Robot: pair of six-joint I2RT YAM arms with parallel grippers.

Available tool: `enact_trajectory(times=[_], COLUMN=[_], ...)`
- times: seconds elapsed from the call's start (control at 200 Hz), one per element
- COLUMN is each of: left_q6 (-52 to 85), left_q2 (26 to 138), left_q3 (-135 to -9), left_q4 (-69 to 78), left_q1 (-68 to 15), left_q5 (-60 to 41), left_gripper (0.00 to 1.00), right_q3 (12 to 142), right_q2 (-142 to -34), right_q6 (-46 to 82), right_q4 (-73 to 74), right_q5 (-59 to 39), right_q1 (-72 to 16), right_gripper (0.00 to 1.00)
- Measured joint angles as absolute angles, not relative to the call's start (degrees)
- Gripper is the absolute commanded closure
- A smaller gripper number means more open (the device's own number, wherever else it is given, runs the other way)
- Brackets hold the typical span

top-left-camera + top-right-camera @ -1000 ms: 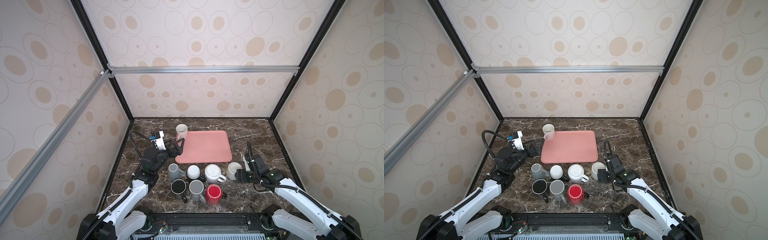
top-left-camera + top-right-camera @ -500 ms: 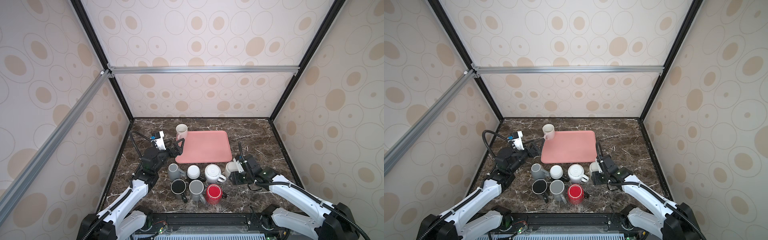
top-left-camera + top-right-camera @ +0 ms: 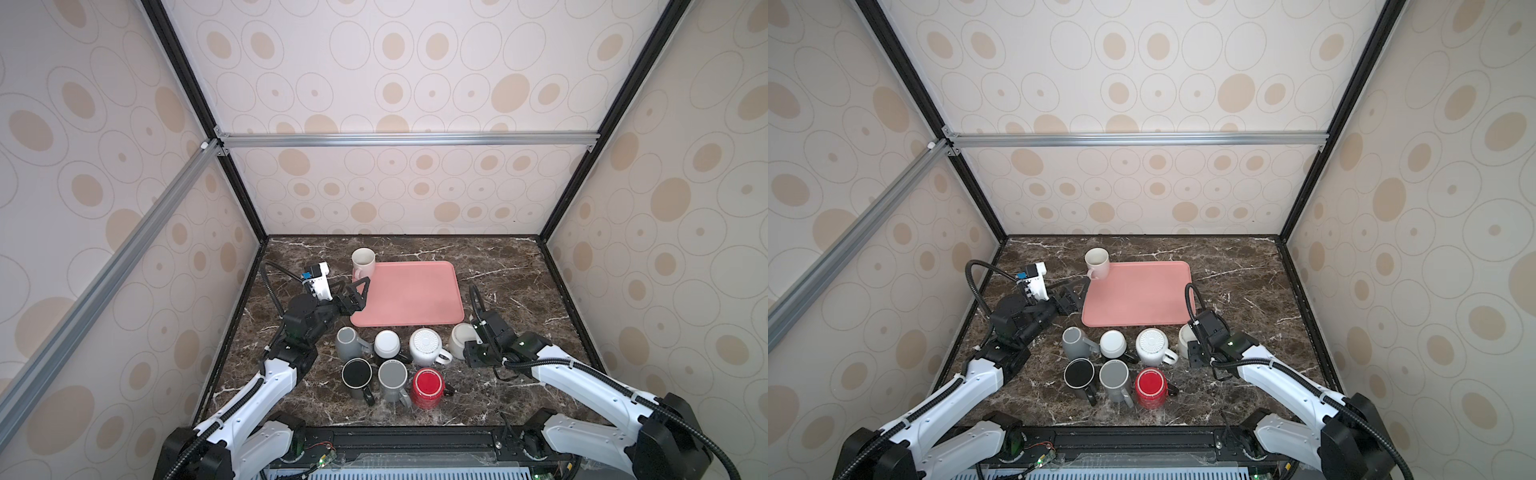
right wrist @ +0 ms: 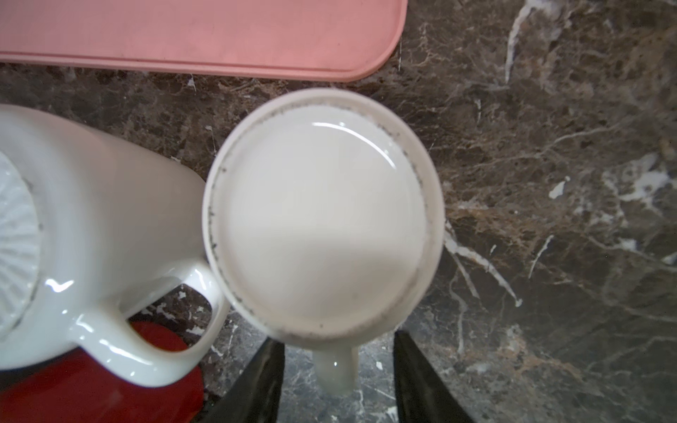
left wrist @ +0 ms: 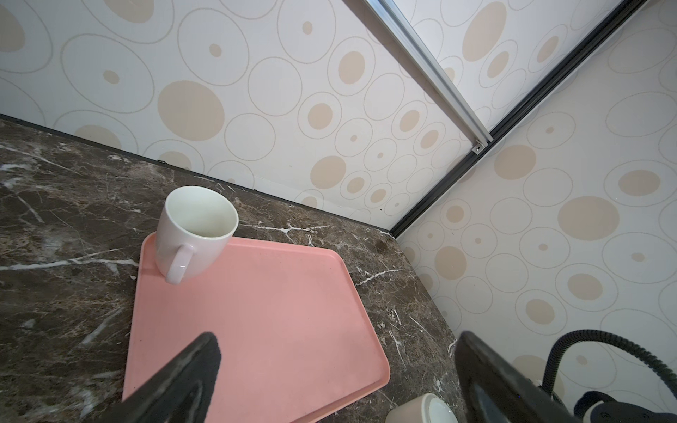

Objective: Turn the mug right side up
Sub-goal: 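Lift the white mug with the right gripper toward the tray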

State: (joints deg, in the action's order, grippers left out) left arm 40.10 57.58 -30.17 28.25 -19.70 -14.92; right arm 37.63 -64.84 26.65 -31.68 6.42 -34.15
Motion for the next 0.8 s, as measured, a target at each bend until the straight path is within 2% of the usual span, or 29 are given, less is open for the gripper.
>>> enact_trajectory(times=[0.64,0.8], left_q6=[41.12,41.34], left_q2=[57.58,57.58], left_q3=[-29.87,-29.82], left_q4=[28.34,28.75], left_q1=[-19.70,-19.70], left_q5=[-15.27,-15.42], left_gripper=[0.01,0.01], right_q3=[38.13,38.04], right_q2=[-69.32,-69.17], right_q6=[27.70,27.83], right_q4=[-30.81,-30.74], right_q5=[13.02,13.69], right_q1=[-36.05,-36.10], right_gripper=[0.76,0.90])
